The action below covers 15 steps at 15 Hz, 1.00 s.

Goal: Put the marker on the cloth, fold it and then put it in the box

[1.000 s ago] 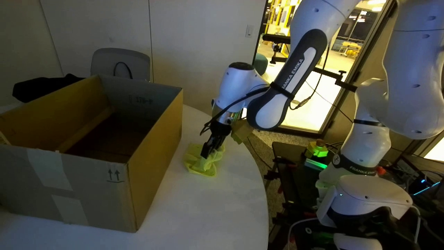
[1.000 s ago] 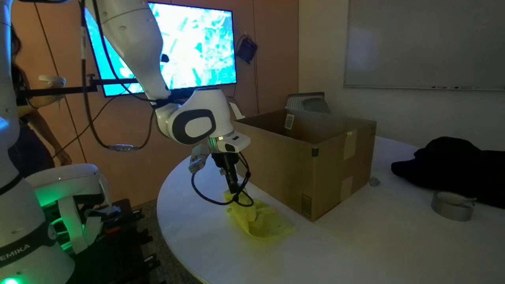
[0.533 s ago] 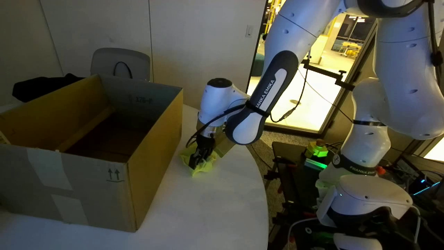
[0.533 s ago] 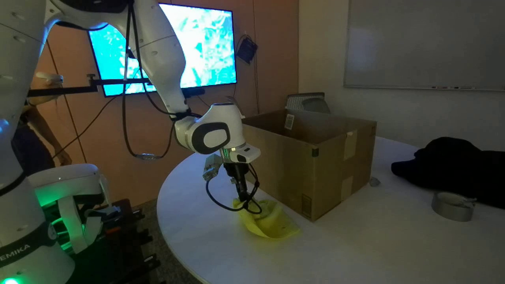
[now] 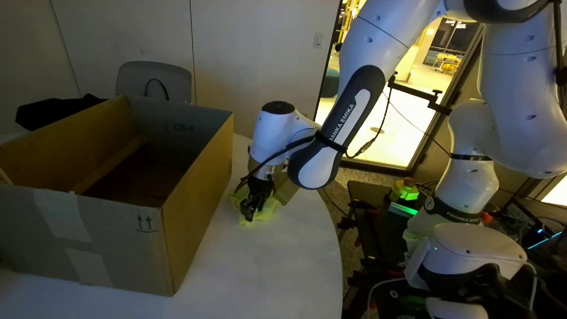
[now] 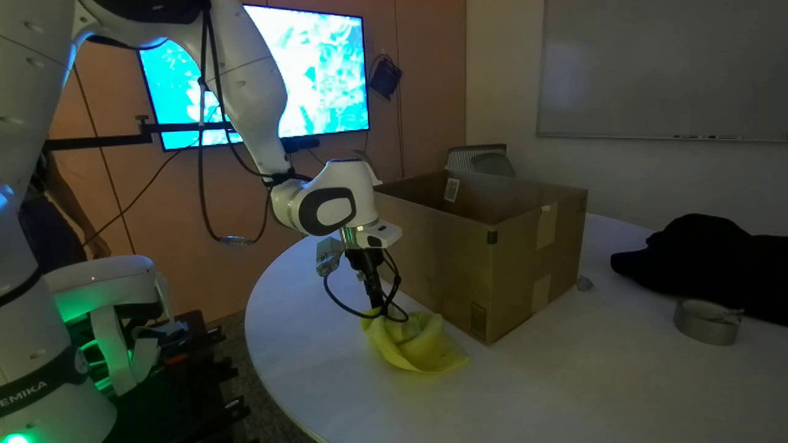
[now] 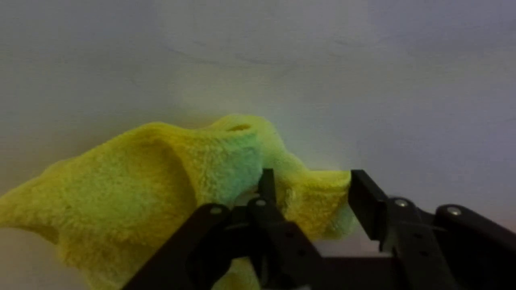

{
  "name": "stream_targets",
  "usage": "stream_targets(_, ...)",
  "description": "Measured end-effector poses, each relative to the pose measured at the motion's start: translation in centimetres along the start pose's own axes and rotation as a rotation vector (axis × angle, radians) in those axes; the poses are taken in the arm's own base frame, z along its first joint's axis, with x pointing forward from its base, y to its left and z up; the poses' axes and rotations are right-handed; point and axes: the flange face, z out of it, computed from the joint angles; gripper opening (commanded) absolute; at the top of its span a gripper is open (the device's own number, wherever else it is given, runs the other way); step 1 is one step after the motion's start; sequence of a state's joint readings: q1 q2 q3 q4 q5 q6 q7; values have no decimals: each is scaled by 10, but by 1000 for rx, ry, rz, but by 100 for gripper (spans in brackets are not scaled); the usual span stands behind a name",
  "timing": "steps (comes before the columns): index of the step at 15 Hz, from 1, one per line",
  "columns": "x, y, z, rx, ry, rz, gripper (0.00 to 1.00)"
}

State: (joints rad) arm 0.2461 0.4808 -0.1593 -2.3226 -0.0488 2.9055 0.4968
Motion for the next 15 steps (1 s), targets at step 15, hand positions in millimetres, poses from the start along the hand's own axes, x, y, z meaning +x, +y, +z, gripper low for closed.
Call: stream_targets(15,-40,50,-86,-3,145,-457,100)
